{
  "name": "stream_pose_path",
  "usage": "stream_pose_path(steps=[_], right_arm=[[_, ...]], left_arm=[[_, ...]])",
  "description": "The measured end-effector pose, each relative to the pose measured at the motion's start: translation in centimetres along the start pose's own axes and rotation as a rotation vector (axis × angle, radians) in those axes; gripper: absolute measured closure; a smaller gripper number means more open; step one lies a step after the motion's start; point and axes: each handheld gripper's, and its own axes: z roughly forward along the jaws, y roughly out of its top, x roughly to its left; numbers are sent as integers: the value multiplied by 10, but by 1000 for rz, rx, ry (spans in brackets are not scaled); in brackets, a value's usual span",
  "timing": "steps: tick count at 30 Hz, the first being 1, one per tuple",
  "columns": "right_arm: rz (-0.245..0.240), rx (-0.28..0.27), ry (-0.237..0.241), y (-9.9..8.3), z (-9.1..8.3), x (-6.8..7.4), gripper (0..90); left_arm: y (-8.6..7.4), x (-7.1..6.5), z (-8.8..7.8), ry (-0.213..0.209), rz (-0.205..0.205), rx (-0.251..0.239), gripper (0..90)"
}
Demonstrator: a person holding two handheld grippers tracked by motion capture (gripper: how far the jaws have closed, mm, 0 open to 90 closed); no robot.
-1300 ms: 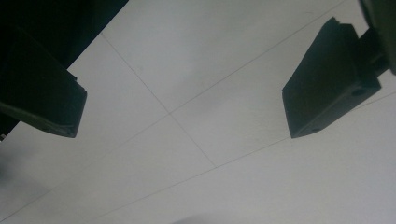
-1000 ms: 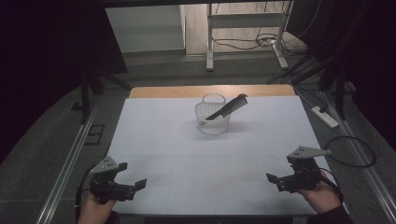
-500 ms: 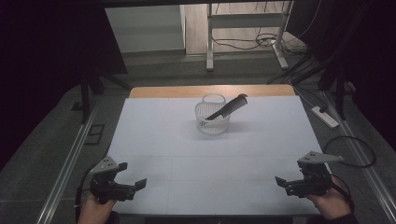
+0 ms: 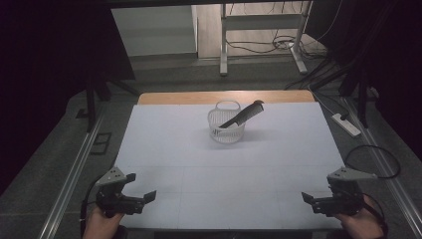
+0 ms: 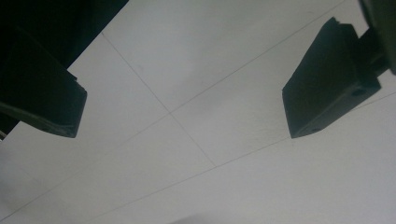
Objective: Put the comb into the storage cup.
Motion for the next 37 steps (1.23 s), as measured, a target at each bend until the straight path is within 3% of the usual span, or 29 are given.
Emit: stream_pose_path(steps=[22,37], right_arm=[[41,40,-79,-13,-13,-5,0],[49,89,-85,-16,-13,-7,0]], left_arm=[[0,0,0,4,0,1,6],[1,-2,0,35,6,14,6]])
